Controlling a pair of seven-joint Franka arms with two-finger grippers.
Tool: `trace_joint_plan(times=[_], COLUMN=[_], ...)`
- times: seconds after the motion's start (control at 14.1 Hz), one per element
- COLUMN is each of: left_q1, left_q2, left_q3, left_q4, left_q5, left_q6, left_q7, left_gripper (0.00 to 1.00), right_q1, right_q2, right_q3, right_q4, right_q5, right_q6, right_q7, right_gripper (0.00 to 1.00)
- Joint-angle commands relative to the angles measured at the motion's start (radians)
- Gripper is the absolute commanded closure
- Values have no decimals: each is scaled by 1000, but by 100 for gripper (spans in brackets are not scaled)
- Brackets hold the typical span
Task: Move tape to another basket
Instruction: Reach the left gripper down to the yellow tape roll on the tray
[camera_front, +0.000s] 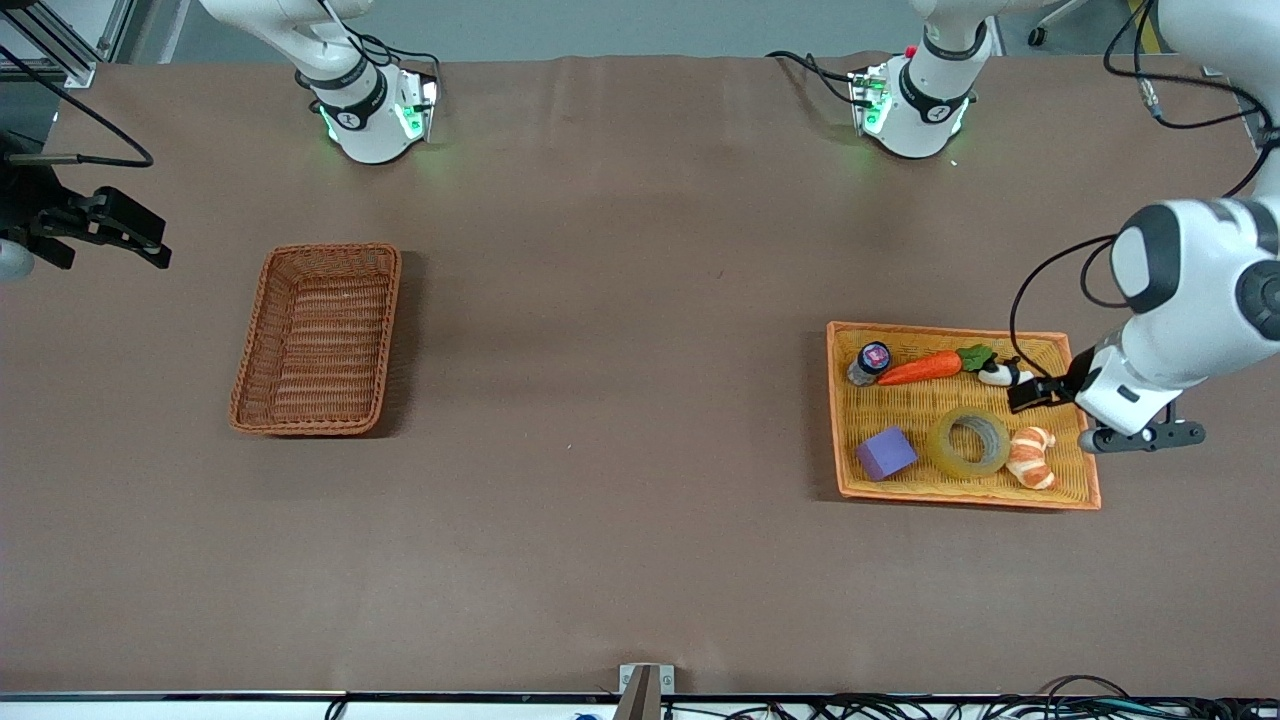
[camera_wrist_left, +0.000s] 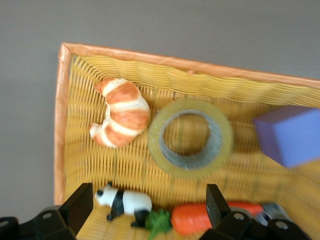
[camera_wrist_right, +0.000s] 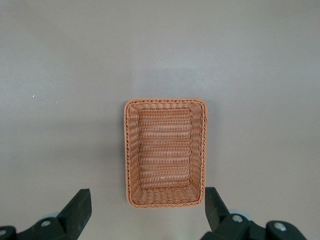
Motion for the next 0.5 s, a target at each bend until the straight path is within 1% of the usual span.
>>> trace_joint_plan(times=[0.0, 0.14, 0.28, 0.35, 0.43], left_q1=[8, -5, -10, -10, -6], left_q2=[97, 139, 165, 166, 171], left_q3=[-3, -5, -3, -3, -3], left_q4=[14, 17, 18, 18, 17], left_q5=[12, 13, 13, 13, 13], left_q6=[94, 112, 142, 142, 142], left_q7=[-11, -142, -184, -187, -187], left_gripper=[9, 15, 20, 24, 30], right_q1=[7, 7, 9, 9, 7], right_q2=[-7, -7, -6, -7, -7], right_q3=[-10, -10, -10, -10, -10], right_q4=[-6, -6, -8, -6, -6], right_q5=[14, 14, 14, 14, 14], right_q6=[4, 2, 0, 0, 0], right_q7=[-12, -10, -10, -10, -12], right_gripper=[0, 0, 0, 0, 0])
